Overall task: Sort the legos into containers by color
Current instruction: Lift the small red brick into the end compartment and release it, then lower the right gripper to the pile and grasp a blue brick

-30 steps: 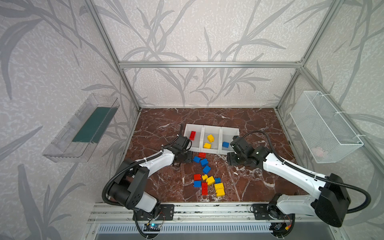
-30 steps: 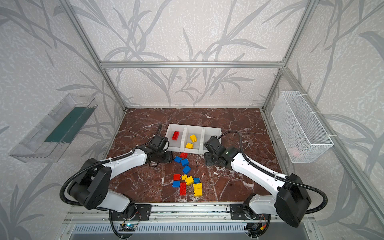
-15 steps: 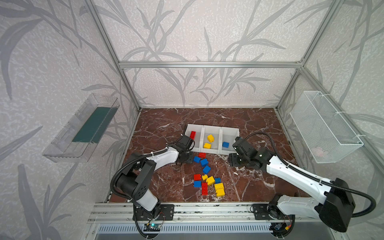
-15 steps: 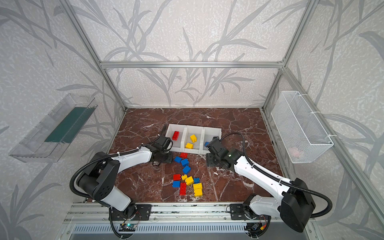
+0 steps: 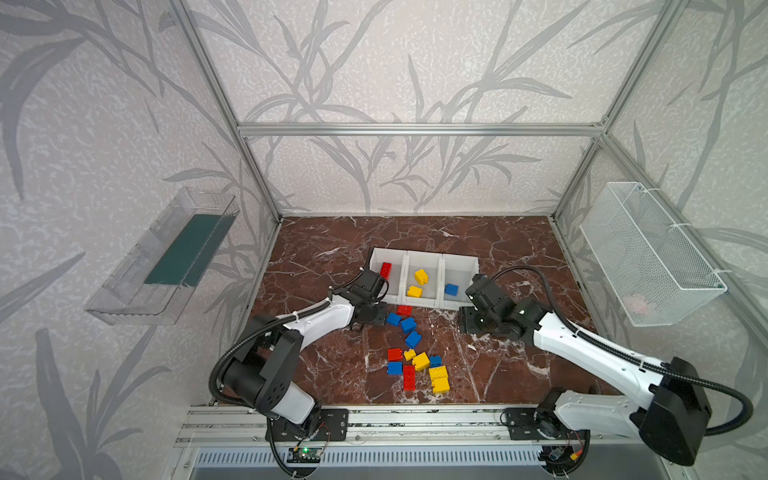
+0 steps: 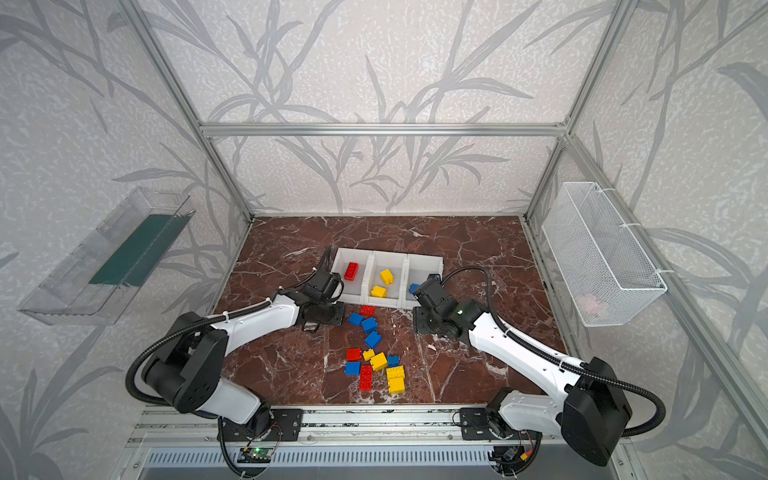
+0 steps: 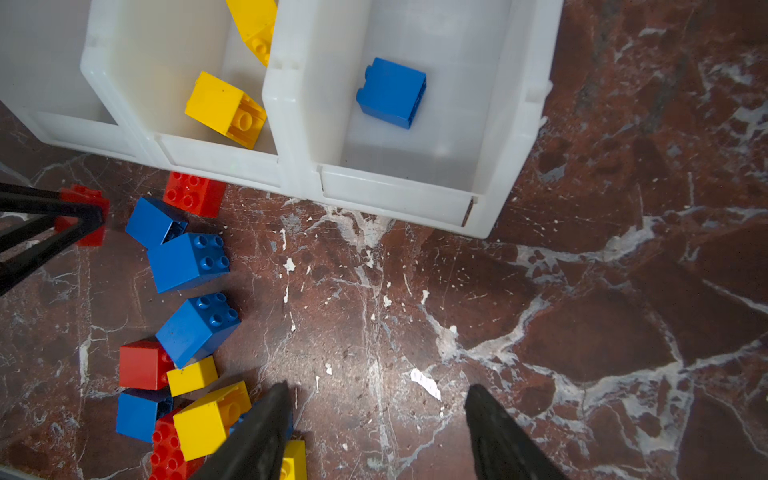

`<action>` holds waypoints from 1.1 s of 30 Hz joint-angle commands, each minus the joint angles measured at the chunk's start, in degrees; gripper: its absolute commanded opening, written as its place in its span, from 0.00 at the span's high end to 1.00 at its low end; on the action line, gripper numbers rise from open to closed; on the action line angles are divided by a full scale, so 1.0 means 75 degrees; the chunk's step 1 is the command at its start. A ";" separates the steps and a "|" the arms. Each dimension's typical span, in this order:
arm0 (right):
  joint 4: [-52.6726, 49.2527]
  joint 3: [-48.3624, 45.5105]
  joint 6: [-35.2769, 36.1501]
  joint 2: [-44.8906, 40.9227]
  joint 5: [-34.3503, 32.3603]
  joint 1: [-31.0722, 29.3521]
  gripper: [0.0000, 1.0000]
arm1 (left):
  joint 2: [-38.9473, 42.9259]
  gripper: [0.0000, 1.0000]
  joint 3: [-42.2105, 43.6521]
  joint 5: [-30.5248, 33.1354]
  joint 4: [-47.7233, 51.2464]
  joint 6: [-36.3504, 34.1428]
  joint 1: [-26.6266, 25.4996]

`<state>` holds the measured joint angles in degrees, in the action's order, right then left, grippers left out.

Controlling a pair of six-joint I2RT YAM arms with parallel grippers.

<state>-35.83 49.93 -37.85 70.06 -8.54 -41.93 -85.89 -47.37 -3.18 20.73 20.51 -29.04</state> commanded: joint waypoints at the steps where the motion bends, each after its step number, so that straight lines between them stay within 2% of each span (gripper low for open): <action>1: -0.0003 -0.0066 -0.0063 -0.0134 -0.0104 0.0019 0.32 | 0.0577 0.73 -0.0475 -0.0101 0.0171 -0.0088 -0.0024; 6: -0.0002 -0.0060 -0.0060 -0.0129 -0.0081 0.0010 0.33 | 0.0579 0.72 -0.0988 -0.0115 -0.0183 -0.0343 -0.0004; 10: -0.0034 -0.0054 -0.0060 -0.0188 -0.0104 0.0013 0.33 | -0.0142 0.72 -0.1672 -0.0081 0.0059 -0.0670 0.0109; 13: -0.0074 -0.0078 -0.0082 -0.0248 -0.0128 0.0001 0.33 | -0.0733 0.72 -0.2227 0.0188 0.0366 -0.0651 0.0134; 19: -0.0129 -0.0174 -0.0145 -0.0365 -0.0151 -0.0008 0.33 | -0.1610 0.70 -0.3006 0.0148 0.0732 -0.0756 0.0185; 29: -0.0144 -0.0293 -0.0227 -0.0482 -0.0199 -0.0025 0.33 | -0.1736 0.49 -0.2979 0.0246 0.0676 -0.0611 0.0189; 33: -0.0109 -0.0283 -0.0228 -0.0471 -0.0186 -0.0034 0.32 | -0.1578 0.46 -0.2886 0.0295 0.0646 -0.0570 0.0185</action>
<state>-36.12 48.36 -39.13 67.46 -8.99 -41.95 -99.29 -68.53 -2.20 24.40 16.25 -27.88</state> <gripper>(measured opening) 0.675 0.543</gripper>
